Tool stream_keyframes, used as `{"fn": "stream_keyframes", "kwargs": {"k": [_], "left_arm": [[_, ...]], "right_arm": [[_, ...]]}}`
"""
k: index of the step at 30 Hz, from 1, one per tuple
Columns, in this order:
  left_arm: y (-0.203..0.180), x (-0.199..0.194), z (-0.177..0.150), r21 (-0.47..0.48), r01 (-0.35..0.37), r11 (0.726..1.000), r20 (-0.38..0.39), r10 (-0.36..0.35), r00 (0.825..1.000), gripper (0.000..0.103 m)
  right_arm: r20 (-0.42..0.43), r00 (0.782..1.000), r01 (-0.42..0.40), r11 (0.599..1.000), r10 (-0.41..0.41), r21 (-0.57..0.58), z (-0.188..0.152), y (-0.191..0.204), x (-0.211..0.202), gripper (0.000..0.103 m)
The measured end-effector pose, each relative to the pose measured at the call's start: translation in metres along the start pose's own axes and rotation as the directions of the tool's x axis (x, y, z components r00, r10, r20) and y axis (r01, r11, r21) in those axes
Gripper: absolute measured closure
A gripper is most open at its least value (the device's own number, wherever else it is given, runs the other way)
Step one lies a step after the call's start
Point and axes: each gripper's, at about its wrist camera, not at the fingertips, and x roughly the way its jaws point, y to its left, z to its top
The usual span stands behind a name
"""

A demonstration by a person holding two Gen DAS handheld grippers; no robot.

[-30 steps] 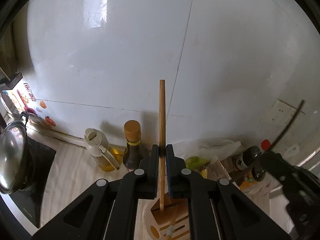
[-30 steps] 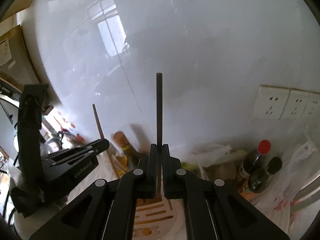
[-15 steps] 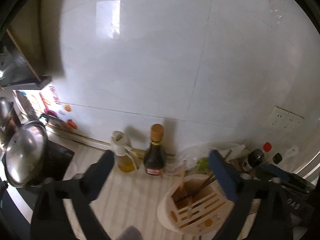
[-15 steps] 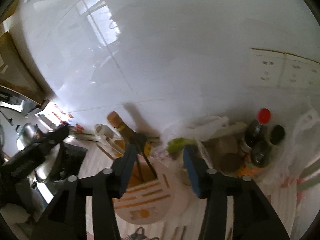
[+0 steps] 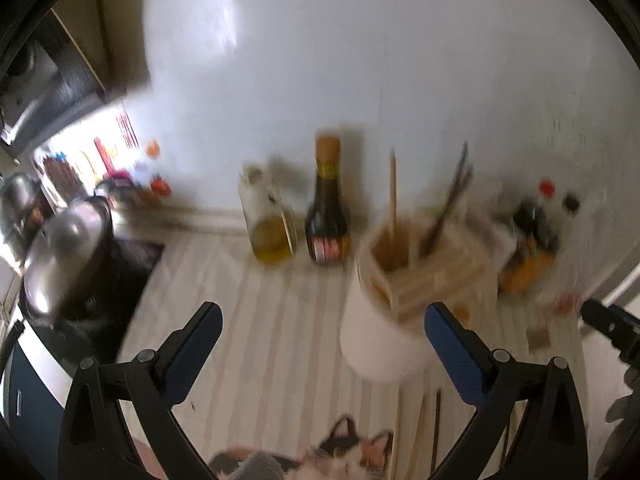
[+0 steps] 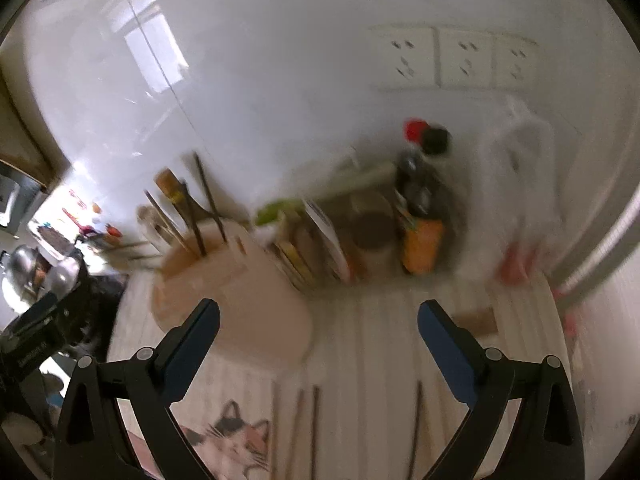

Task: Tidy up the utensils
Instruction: 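Move both tools back down to the remaining chopsticks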

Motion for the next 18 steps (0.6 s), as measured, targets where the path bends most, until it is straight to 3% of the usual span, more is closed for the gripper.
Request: {"fn": "stream_keyframes", "kwargs": {"k": [9, 11, 13, 16, 18], "left_arm": [[-0.036, 0.049, -0.073, 0.138, 0.014, 0.99, -0.18, 0.012, 0.984, 0.0], [-0.043, 0.062, -0.086, 0.159, 0.012, 0.987, -0.217, 0.023, 0.976, 0.0], [-0.05, 0.079, -0.101, 0.182, 0.002, 0.983, -0.262, 0.047, 0.964, 0.0], [-0.056, 0.102, -0.124, 0.196, 0.01, 0.98, -0.331, 0.056, 0.942, 0.002], [-0.061, 0.115, -0.138, 0.202, 0.021, 0.979, -0.378, 0.058, 0.924, 0.011]], "right_arm": [[-0.17, 0.979, 0.124, 0.99, -0.11, 0.073, -0.073, -0.059, 0.031, 0.003], [-0.205, 0.973, 0.128, 0.986, -0.104, 0.106, -0.089, -0.074, 0.04, 0.017], [-0.266, 0.96, 0.128, 0.982, -0.087, 0.14, -0.108, -0.089, 0.054, 0.036], [-0.33, 0.942, 0.127, 0.974, -0.059, 0.188, -0.128, -0.105, 0.071, 0.05], [-0.364, 0.93, 0.137, 0.969, -0.054, 0.207, -0.142, -0.114, 0.082, 0.056]]}}
